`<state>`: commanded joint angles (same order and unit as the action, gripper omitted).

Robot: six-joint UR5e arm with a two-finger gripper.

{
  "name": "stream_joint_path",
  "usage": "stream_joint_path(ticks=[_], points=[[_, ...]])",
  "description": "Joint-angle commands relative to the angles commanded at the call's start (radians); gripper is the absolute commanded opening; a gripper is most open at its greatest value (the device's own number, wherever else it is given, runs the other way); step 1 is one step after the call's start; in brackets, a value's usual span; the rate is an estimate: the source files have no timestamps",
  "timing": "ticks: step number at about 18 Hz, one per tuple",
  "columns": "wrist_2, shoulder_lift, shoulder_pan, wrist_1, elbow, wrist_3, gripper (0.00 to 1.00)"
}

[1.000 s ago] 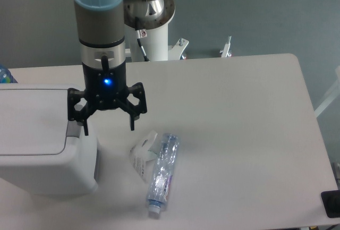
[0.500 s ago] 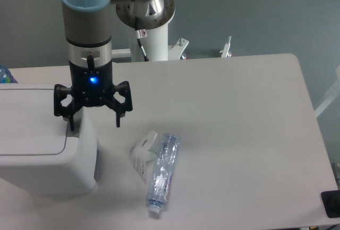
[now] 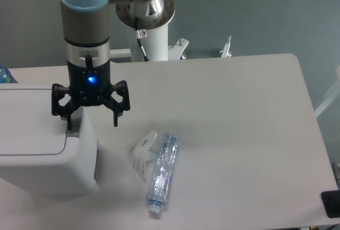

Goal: Open the trash can
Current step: 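Lower the gripper onto the lid's raised edge beside the hinge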

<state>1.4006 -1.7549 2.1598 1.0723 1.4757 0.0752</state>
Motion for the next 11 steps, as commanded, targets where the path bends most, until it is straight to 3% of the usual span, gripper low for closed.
stream_joint_path(ticks=[6, 11], points=[[-0.014, -0.002, 0.006, 0.0, 0.0, 0.003, 1.0], [-0.064, -0.003, 0.031, -0.005, 0.0, 0.103, 1.0]])
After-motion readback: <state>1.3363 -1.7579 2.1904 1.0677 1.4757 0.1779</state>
